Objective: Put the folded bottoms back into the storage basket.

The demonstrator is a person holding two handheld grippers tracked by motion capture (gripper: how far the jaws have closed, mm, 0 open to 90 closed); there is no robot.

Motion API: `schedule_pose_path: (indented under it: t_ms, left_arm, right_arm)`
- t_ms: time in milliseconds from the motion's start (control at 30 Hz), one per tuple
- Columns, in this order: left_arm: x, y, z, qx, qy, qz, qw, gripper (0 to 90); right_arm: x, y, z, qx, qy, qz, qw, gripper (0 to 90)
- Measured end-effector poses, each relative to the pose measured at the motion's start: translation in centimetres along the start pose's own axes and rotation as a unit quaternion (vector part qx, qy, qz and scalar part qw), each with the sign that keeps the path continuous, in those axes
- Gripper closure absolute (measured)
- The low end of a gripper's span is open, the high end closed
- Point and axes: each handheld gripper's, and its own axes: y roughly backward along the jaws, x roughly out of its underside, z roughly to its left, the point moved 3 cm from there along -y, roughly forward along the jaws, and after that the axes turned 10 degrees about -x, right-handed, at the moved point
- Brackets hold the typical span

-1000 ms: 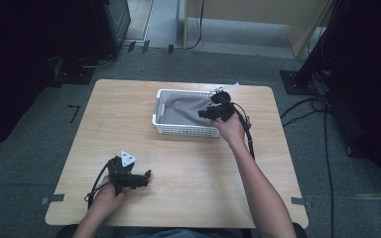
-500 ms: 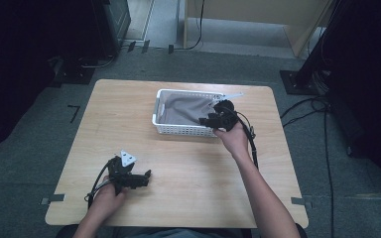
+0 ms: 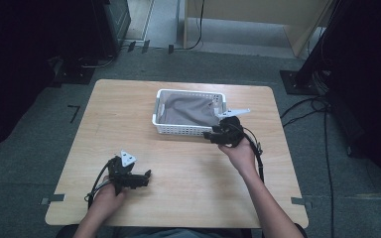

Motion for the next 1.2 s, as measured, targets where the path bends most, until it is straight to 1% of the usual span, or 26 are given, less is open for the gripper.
schedule_pose_path:
  t_ms: [100, 133, 167, 200, 333, 367, 400, 467, 500, 533, 567, 600, 700, 733, 867, 1000, 1033, 1133, 1200]
  left_arm:
    - [0.0, 0.0, 0.0, 0.000, 0.000, 0.000, 1.0000, 0.0]
    - [0.0, 0.0, 0.0, 0.000, 0.000, 0.000, 1.0000, 0.0]
    - [0.0, 0.0, 0.0, 0.000, 0.000, 0.000, 1.0000, 0.0]
    - [0.0, 0.0, 0.0, 0.000, 0.000, 0.000, 1.0000, 0.0]
    - [0.0, 0.0, 0.0, 0.000, 0.000, 0.000, 1.0000, 0.0]
    - [0.0, 0.0, 0.0, 0.000, 0.000, 0.000, 1.0000, 0.0]
    - [0.0, 0.0, 0.0, 0.000, 0.000, 0.000, 1.0000, 0.0]
    - [0.0, 0.0, 0.0, 0.000, 0.000, 0.000, 1.0000, 0.0]
    - [0.0, 0.0, 0.0, 0.000, 0.000, 0.000, 1.0000, 0.0]
    - [0.0, 0.0, 0.0, 0.000, 0.000, -0.001, 1.0000, 0.0]
    - [0.0, 0.0, 0.0, 0.000, 0.000, -0.001, 1.0000, 0.0]
    - [0.0, 0.0, 0.0, 0.000, 0.000, -0.001, 1.0000, 0.0]
    - [0.0, 0.0, 0.0, 0.000, 0.000, -0.001, 1.0000, 0.0]
    - [0.0, 0.0, 0.0, 0.000, 0.000, -0.001, 1.0000, 0.0]
    - [0.0, 0.0, 0.0, 0.000, -0.001, 0.000, 1.0000, 0.0]
    - [0.0, 0.0, 0.0, 0.000, 0.000, -0.001, 1.0000, 0.0]
    - [0.0, 0.0, 0.0, 0.000, 0.000, -0.001, 1.0000, 0.0]
    - [0.0, 0.0, 0.0, 0.000, 0.000, -0.001, 1.0000, 0.0]
    - [0.0, 0.0, 0.0, 0.000, 0.000, -0.001, 1.0000, 0.0]
  right_arm:
    - [1.0, 0.3, 0.2, -0.001, 0.005, -0.001, 1.0000, 50.2]
    - [1.4, 0.4, 0.3, -0.002, 0.004, -0.001, 1.0000, 50.1]
    - [2.0, 0.6, 0.3, -0.004, 0.006, -0.006, 1.0000, 50.1]
    - [2.0, 0.6, 0.3, -0.004, 0.006, -0.006, 1.0000, 50.1]
    - [3.3, 1.0, 0.6, -0.008, 0.003, -0.008, 0.9999, 49.4]
    - [4.0, 1.1, 0.7, -0.008, 0.008, -0.004, 0.9999, 49.0]
    - [4.0, 1.1, 0.7, -0.008, 0.008, -0.004, 0.9999, 49.0]
    - [4.8, 1.1, 0.8, -0.009, 0.008, -0.002, 0.9999, 49.0]
    - [5.7, 1.1, 0.7, -0.008, 0.009, -0.001, 0.9999, 49.0]
    - [5.7, 1.1, 0.7, -0.008, 0.009, -0.001, 0.9999, 49.0]
    - [6.5, 0.9, 0.6, -0.007, 0.009, 0.005, 0.9999, 49.0]
    - [6.5, 0.9, 0.6, -0.007, 0.009, 0.005, 0.9999, 49.0]
    - [7.9, 0.6, 0.3, -0.008, 0.008, 0.005, 0.9999, 49.0]
    - [7.9, 0.6, 0.3, -0.008, 0.008, 0.005, 0.9999, 49.0]
    - [9.1, 0.4, 0.3, -0.009, 0.013, -0.002, 0.9999, 49.0]
    - [9.5, 0.2, 0.4, -0.010, 0.019, -0.004, 0.9998, 48.4]
    - [9.7, 0.1, 0.4, -0.006, 0.019, 0.003, 0.9998, 47.5]
    - [10.0, -0.1, 0.4, -0.004, 0.024, 0.009, 0.9997, 46.7]
    - [10.3, -0.3, 0.4, -0.003, 0.029, 0.007, 0.9996, 46.7]
